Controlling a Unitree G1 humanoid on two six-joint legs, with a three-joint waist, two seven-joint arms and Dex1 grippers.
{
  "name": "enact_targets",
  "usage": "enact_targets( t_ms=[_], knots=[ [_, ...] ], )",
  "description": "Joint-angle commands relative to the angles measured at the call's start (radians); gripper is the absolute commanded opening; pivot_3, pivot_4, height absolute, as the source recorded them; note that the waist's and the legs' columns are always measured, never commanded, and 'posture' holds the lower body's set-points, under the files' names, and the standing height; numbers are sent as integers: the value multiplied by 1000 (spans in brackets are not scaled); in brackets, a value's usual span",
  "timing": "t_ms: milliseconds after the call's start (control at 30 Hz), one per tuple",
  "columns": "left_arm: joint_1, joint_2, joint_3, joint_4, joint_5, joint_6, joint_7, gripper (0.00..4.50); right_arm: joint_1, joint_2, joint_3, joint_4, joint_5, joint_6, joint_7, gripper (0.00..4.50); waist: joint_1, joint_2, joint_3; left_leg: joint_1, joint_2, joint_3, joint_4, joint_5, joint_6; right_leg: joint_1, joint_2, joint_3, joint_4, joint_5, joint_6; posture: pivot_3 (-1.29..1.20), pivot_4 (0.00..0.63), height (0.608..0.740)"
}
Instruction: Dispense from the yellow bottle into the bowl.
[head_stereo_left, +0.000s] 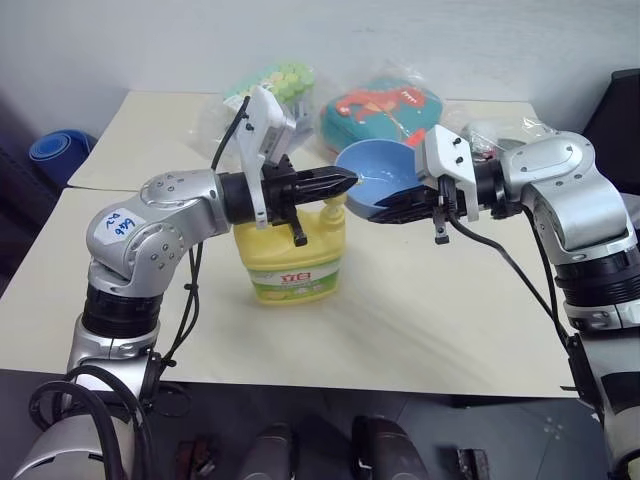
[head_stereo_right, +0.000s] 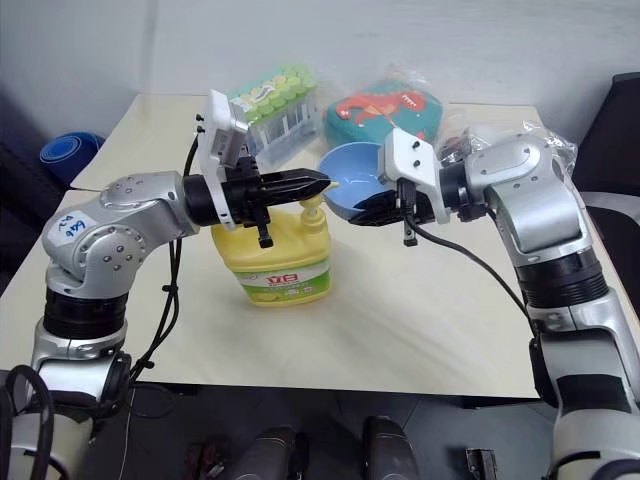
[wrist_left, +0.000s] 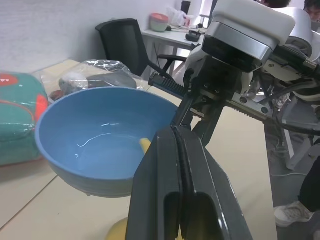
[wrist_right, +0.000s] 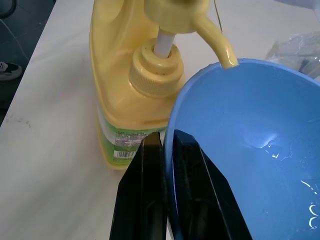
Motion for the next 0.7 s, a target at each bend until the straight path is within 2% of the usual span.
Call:
enact_targets(
  t_ms=[33,267,500,700],
  knots=[
    [-2,5,-17,17,41,58,22,28,-6,4,-31,-42,10,3,-11,0,1,0,0,0,0,0,0,0,0,0,0,0,0,0,0,0,150,740],
    [14,31,-59,19,56,148,1,28,19,10,-38,-56,16,4,-30,0,0,0,0,1,0,-1,0,0,0,1,0,0,1,0,0,0,150,740],
    [40,10,-69,29,59,196,22,28,28,19,-46,-65,24,8,-47,0,0,0,-1,3,0,-1,0,0,0,4,0,0,1,0,0,0,150,740],
    [112,12,-99,37,68,211,6,28,43,18,-48,-78,29,14,-56,0,1,0,-5,6,0,-1,0,0,0,6,-1,0,0,0,0,0,150,740]
  ],
)
